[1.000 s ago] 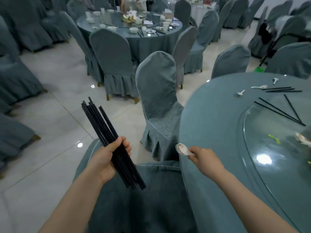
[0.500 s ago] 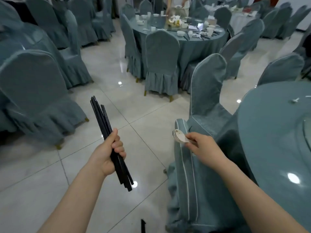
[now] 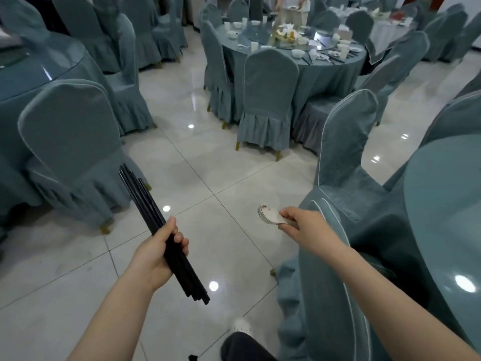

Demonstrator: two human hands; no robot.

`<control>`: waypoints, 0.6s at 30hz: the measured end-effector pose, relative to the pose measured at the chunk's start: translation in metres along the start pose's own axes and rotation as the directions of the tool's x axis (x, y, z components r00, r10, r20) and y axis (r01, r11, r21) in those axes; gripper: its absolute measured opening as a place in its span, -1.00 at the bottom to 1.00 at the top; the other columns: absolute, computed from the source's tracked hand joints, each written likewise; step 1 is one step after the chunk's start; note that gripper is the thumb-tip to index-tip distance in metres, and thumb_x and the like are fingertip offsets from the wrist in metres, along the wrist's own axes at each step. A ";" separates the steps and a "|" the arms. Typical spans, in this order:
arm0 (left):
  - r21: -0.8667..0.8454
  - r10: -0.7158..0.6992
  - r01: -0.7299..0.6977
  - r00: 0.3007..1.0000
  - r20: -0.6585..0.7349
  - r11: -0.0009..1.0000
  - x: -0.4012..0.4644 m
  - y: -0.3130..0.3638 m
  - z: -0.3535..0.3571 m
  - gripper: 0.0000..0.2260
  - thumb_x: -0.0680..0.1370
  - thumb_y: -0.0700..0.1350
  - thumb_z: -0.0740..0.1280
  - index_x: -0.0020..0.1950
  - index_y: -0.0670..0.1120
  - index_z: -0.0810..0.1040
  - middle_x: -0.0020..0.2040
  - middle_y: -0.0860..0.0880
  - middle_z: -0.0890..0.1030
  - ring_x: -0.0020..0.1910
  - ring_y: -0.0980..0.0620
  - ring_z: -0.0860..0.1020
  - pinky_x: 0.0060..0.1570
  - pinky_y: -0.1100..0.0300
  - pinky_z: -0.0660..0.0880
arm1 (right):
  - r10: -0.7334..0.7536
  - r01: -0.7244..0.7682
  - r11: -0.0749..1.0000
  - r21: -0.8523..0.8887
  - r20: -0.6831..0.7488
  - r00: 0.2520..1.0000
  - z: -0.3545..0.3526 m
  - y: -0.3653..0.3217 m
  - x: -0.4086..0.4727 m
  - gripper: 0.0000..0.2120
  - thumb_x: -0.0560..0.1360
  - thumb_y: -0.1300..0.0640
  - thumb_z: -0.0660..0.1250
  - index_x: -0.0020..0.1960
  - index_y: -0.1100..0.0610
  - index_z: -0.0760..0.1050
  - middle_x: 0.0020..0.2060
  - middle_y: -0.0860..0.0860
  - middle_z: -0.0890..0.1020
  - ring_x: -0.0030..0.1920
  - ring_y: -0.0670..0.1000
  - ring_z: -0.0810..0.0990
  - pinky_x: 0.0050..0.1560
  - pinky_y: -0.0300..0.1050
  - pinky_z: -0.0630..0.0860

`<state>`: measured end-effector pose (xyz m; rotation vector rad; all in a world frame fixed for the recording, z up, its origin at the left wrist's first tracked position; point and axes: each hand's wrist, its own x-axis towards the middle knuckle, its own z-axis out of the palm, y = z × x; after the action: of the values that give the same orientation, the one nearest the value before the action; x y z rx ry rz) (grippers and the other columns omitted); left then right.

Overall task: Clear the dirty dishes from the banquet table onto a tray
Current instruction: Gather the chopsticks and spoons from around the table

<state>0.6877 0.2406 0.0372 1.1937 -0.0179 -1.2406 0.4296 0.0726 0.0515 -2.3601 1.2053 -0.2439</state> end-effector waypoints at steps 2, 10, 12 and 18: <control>0.018 0.005 -0.005 1.000 -0.007 1.000 0.017 0.011 -0.004 -0.74 0.52 0.04 0.34 -0.31 -0.03 0.41 -0.45 0.03 0.42 -0.47 0.08 0.51 -0.21 0.16 0.42 | -0.004 0.004 1.000 -0.022 -0.008 1.000 0.004 -0.002 0.020 -0.83 0.50 0.04 0.34 0.09 -0.01 0.55 -0.16 -0.12 0.63 -0.12 -0.06 0.56 -0.19 -0.17 0.42; 0.279 0.003 -0.013 0.999 0.038 0.960 0.150 0.074 0.043 -0.74 0.55 0.01 0.33 -0.27 -0.05 0.38 -0.48 0.02 0.39 -0.49 0.07 0.43 -0.31 0.16 0.41 | -0.196 0.178 0.917 -0.356 -0.013 0.981 0.016 0.013 0.152 -0.68 0.44 0.33 0.31 0.14 0.07 0.55 -0.16 0.02 0.61 -0.19 0.11 0.58 -0.30 -0.10 0.40; 0.434 0.026 -0.068 0.995 0.101 0.899 0.190 0.093 0.070 -0.74 0.55 0.00 0.33 -0.26 -0.08 0.38 -0.48 0.00 0.41 -0.49 0.06 0.42 -0.38 0.18 0.41 | -0.234 0.202 0.895 -0.398 -0.033 0.972 0.014 0.020 0.193 -0.61 0.34 0.42 0.36 0.11 0.11 0.58 -0.21 0.05 0.62 -0.26 0.14 0.59 -0.34 -0.12 0.40; 0.707 0.144 -0.266 0.963 0.229 0.655 0.298 0.155 0.142 -0.84 0.53 -0.11 0.35 -0.19 -0.17 0.53 -0.52 0.01 0.46 -0.57 0.08 0.38 -0.55 0.29 0.35 | -0.086 0.067 0.925 -0.373 -0.037 0.996 -0.018 0.043 0.307 -0.57 0.51 0.26 0.21 0.33 -0.03 0.39 0.06 -0.04 0.56 0.05 0.06 0.53 -0.07 -0.06 0.47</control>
<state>0.8335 -0.0938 0.0404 1.7236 -0.8305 -1.1382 0.5757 -0.2005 0.0295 -2.7461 1.2776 -0.1090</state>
